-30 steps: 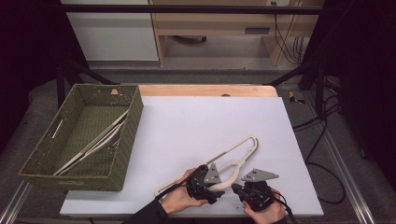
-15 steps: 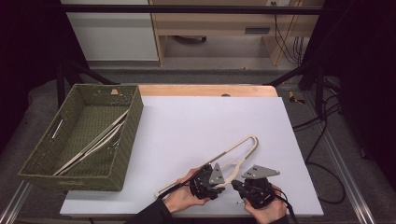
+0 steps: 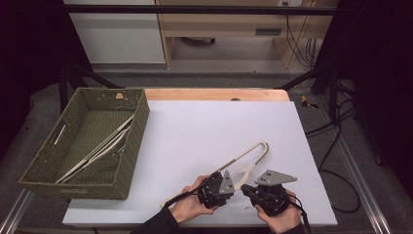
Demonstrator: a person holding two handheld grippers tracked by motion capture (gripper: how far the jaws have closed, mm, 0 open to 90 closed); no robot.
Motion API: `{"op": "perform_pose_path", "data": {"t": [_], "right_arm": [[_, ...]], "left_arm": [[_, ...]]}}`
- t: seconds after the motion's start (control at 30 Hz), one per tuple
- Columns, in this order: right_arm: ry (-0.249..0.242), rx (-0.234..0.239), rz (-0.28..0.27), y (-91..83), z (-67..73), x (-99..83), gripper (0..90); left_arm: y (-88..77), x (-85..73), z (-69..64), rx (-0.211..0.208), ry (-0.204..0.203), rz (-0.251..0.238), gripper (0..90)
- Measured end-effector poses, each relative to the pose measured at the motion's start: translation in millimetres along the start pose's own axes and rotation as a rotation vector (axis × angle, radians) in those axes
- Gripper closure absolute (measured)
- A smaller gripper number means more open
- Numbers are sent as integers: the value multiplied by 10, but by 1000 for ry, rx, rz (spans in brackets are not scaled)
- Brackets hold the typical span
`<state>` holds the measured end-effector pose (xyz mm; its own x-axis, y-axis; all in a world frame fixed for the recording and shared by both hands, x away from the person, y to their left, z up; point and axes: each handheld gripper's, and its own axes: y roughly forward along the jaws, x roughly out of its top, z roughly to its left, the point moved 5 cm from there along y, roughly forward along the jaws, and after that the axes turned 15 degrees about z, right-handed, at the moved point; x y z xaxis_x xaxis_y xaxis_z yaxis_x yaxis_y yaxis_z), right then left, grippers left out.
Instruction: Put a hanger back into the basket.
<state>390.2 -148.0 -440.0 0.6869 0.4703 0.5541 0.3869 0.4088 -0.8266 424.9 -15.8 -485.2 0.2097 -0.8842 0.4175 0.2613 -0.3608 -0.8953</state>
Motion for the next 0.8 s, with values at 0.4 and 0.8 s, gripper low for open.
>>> {"op": "perform_pose_path", "data": {"t": [0.4, 0.8], "right_arm": [[59, -40, -338, -537, -445, -20, 398], [124, -63, -355, -384, -719, -160, 163]], "left_arm": [[-236, -62, 151, 25, -68, -54, 774], [-422, -140, 316, 110, -132, -84, 822]]}}
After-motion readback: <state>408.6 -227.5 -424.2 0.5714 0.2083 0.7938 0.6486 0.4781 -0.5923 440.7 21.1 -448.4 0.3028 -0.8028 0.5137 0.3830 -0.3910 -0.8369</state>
